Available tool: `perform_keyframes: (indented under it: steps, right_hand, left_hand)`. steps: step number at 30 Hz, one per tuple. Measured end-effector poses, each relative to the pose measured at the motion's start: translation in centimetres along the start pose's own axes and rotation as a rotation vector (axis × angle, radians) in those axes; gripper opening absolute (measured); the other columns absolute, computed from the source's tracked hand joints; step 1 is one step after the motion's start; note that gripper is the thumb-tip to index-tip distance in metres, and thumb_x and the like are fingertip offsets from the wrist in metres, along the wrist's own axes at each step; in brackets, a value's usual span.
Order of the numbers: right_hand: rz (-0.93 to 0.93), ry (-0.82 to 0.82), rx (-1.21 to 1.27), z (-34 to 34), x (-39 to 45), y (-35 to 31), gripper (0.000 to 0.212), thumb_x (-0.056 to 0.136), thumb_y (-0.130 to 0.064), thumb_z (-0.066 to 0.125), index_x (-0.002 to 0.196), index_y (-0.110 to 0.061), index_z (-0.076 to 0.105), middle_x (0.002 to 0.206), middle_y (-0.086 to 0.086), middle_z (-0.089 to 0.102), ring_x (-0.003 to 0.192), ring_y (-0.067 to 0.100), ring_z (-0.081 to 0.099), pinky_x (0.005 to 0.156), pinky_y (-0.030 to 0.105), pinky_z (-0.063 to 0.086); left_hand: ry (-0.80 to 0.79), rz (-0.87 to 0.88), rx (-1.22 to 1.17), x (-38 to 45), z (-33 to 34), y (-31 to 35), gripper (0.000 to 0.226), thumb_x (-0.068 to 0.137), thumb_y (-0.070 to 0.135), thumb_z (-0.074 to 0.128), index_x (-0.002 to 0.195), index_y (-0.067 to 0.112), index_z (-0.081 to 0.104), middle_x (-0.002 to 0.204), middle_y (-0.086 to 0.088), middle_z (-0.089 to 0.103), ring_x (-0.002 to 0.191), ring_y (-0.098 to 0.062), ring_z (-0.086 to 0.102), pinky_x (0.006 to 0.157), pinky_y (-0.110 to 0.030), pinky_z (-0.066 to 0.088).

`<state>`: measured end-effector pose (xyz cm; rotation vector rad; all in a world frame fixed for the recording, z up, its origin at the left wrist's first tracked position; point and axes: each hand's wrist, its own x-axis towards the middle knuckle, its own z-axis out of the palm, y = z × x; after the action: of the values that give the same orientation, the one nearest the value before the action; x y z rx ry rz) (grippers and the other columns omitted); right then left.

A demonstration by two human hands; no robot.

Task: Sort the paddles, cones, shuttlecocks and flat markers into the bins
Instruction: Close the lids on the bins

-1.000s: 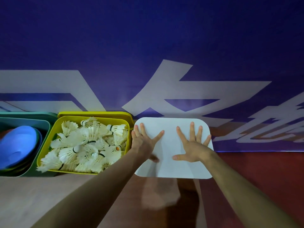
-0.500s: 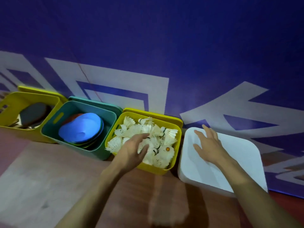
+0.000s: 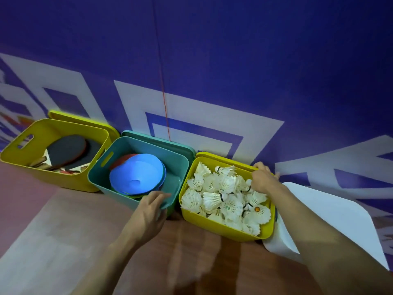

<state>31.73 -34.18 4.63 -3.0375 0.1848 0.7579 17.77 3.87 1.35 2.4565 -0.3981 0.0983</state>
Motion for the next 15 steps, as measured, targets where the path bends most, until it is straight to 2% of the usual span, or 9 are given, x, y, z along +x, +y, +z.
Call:
perform_keyframes:
  steps: [4,8,11,15]
  right_hand:
    - [-0.061,0.013,-0.059,-0.1,1.3,0.6,0.037,0.090,-0.007,0.049,0.126,-0.006,0.060,0.147,0.004,0.033,0.125,0.031,0.042,0.106,0.048,0.042]
    - [-0.061,0.135,-0.048,-1.5,1.1,1.1,0.042,0.084,0.001,0.050,0.123,-0.006,0.064,0.144,0.005,0.040,0.121,0.031,0.048,0.105,0.042,0.045]
    - [-0.071,0.266,-0.013,-3.2,-0.7,1.5,0.045,0.084,0.005,0.047,0.123,-0.006,0.066,0.142,0.005,0.045,0.121,0.030,0.048,0.105,0.041,0.045]
    - [-0.101,0.465,0.097,-5.7,-4.6,2.6,0.039,0.086,0.003,0.047,0.115,-0.006,0.072,0.136,0.010,0.053,0.121,0.034,0.052,0.105,0.044,0.046]
  left_hand:
    - [-0.047,0.003,0.000,-0.8,0.0,-2.4,0.053,0.081,0.010,0.069,0.132,0.018,0.056,0.128,-0.002,0.052,0.112,-0.026,0.053,0.096,-0.039,0.049]
    - [-0.148,0.025,0.060,0.1,0.3,-3.0,0.058,0.078,0.017,0.067,0.134,0.028,0.054,0.137,-0.006,0.046,0.122,-0.028,0.044,0.102,-0.040,0.046]
    - [-0.182,0.013,0.147,1.9,1.0,-2.8,0.056,0.081,0.025,0.061,0.135,0.035,0.050,0.139,-0.007,0.047,0.121,-0.030,0.045,0.093,-0.047,0.049]
    - [-0.173,0.105,0.096,3.7,1.6,-1.6,0.056,0.088,0.029,0.057,0.140,0.043,0.044,0.141,0.001,0.044,0.123,-0.023,0.042,0.086,-0.043,0.040]
